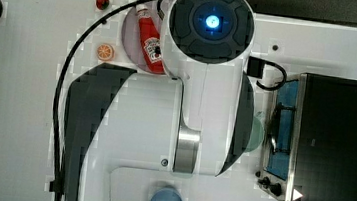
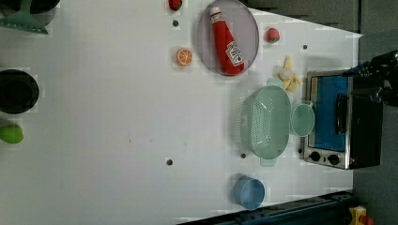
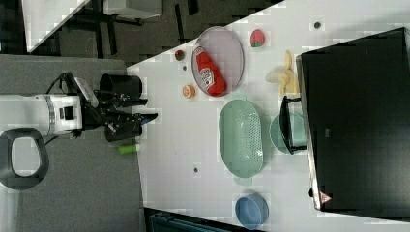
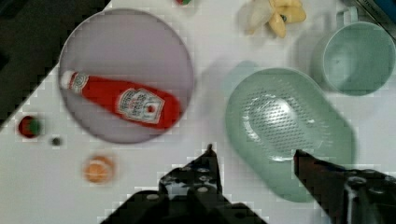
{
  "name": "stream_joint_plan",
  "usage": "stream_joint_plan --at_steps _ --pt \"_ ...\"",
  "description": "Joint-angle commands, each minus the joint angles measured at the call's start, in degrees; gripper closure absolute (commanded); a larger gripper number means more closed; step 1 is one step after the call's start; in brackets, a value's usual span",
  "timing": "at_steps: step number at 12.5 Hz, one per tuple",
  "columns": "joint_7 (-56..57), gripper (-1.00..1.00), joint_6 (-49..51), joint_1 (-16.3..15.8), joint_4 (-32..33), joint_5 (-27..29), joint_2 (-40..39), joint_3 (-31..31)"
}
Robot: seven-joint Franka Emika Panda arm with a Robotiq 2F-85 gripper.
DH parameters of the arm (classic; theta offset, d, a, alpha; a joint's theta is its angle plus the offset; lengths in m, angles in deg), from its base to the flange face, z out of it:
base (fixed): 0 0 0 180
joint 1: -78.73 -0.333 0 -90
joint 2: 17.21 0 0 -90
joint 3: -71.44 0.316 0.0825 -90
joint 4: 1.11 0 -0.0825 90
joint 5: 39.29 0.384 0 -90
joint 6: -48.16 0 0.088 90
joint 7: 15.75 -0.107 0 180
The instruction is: Drag strainer right to left.
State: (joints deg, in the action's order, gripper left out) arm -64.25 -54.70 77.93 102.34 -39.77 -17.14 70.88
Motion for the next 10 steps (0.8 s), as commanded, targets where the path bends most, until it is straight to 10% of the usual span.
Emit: stream_joint_plan --at_steps 1,3,10 --pt "-1.26 -0.59 9.89 1.57 19.47 -3.00 29.28 -3.04" --pt "-1.32 -0.99 9.62 1.55 20.33 -2.95 29.08 -3.00" --pt "-5.77 -1.00 -8.92 1.39 33.72 -2.94 22.48 -2.64"
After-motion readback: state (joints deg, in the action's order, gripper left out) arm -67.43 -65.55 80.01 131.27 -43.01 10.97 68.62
